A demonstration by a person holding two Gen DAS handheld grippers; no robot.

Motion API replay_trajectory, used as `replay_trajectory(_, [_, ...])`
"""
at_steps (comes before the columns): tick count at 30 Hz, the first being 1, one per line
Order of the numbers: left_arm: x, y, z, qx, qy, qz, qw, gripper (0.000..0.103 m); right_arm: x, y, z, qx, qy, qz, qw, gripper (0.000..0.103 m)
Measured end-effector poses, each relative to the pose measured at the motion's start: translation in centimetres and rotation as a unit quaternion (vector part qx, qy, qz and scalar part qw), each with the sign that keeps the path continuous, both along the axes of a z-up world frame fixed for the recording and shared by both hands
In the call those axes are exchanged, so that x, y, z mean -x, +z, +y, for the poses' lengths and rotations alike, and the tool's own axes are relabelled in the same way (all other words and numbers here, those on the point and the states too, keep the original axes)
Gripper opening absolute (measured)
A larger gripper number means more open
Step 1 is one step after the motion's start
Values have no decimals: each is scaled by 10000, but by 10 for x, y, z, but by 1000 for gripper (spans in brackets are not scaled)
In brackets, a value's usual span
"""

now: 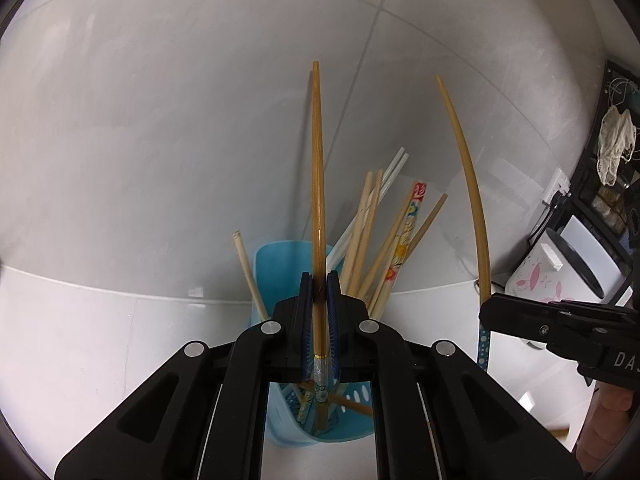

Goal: Organize utensils
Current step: 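Lower both chopsticks into the holder and open both grippers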

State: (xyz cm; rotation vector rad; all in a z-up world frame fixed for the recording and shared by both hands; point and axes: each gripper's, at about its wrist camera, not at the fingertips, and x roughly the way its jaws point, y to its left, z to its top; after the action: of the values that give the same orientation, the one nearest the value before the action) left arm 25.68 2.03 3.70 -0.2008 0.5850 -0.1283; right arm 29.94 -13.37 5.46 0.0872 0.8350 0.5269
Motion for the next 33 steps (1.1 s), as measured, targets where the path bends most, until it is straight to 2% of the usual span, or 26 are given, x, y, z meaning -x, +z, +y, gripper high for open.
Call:
replay_trajectory(4, [6,5,4,-33,108,99,9999,13,-3,0,5,-50,79,-66,9999,7])
replay_trajectory(10, [20,23,11,-301,421,262,9983,49,-4,7,6,-283,208,-227,9991,7])
replay_trajectory(12, [26,30,15,-260,452,288,9982,54,-4,10,8,-342,276,-327,9985,7])
replay_trajectory(14, [30,36,17,-304,536,339,9975,66,-5,11,9,-392,349,-404,9978,7])
replay_trajectory(19, [41,43,23,-364,780,436,9953,86,-17,8,8,-465,491,-495,9965,7])
replay_trajectory(26, [45,40,30,-426,930,588,9930,96,-38,-5,9,-597,591,-416,9956,7])
replay_trajectory(33, [39,31,30,-529,1002,824,9901,97,-44,-18,17,-573,719,-517,9944,7])
